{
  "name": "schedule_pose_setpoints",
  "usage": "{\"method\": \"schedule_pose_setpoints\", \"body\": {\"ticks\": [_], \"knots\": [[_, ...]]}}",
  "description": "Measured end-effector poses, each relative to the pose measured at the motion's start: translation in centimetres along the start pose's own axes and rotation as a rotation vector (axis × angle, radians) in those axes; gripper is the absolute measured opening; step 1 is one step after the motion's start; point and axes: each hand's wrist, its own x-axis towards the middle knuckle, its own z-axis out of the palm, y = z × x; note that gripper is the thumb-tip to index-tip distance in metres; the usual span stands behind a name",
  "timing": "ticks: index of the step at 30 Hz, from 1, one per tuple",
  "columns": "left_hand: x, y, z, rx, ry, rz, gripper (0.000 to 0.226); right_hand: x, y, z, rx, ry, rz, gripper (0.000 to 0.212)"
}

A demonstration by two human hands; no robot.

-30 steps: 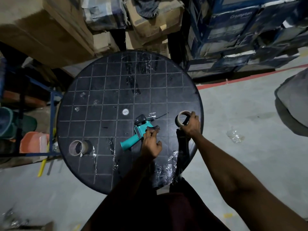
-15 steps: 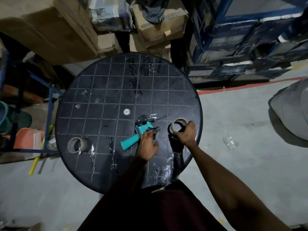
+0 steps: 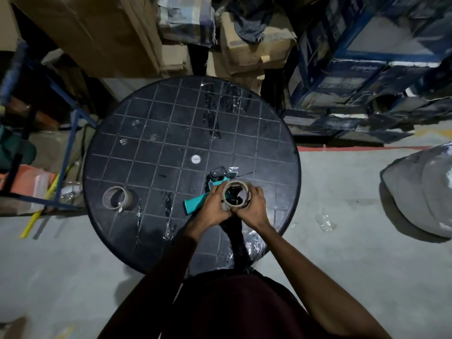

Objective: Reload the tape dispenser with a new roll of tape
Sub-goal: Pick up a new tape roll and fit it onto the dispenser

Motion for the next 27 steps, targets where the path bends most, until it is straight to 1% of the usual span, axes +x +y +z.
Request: {"method": "schedule_pose_setpoints", "body": {"ticks": [2, 5, 6, 10, 12, 14, 19, 22, 27], "knots": [[0.0, -0.3, -0.7, 0.019, -0.007, 0.005, 0.107, 0.2, -0.2, -0.1, 0.032, -0.028, 0.000, 0.079], [0.0, -0.2, -1.5, 0.075, 0.012, 0.003, 0.101, 0.4, -0.6, -0.1, 0.134, -0.065, 0.037, 0.066], [0.0, -0.1, -1.7, 0.095, 0.015, 0.006, 0.101, 0.6, -0.7, -0.1, 0.158, -0.067, 0.044, 0.059], [0.3, 0.3, -2.0, 0.126, -0.003, 0.015, 0.110, 2.0, 0.0, 0.0, 0.249, -0.052, 0.114, 0.016], [0.5, 0.7, -2.1, 0.126, -0.015, 0.006, 0.113, 2.8, 0.3, -0.1, 0.321, -0.035, 0.182, 0.007], [0.9, 1.1, -2.2, 0.105, -0.022, -0.009, 0.111, 3.6, 0.3, -0.4, 0.377, -0.045, 0.240, 0.007], [2.1, 1.6, -2.2, 0.096, -0.033, 0.005, 0.105, 5.0, 1.2, -0.2, 0.432, -0.067, 0.314, 0.020], [2.8, 1.6, -2.0, 0.114, -0.058, 0.001, 0.106, 5.3, 1.5, 0.0, 0.476, -0.067, 0.343, 0.024], [3.6, 1.7, -1.4, 0.159, -0.096, 0.010, 0.113, 5.9, 2.3, 0.0, 0.561, -0.079, 0.400, 0.018]]}}
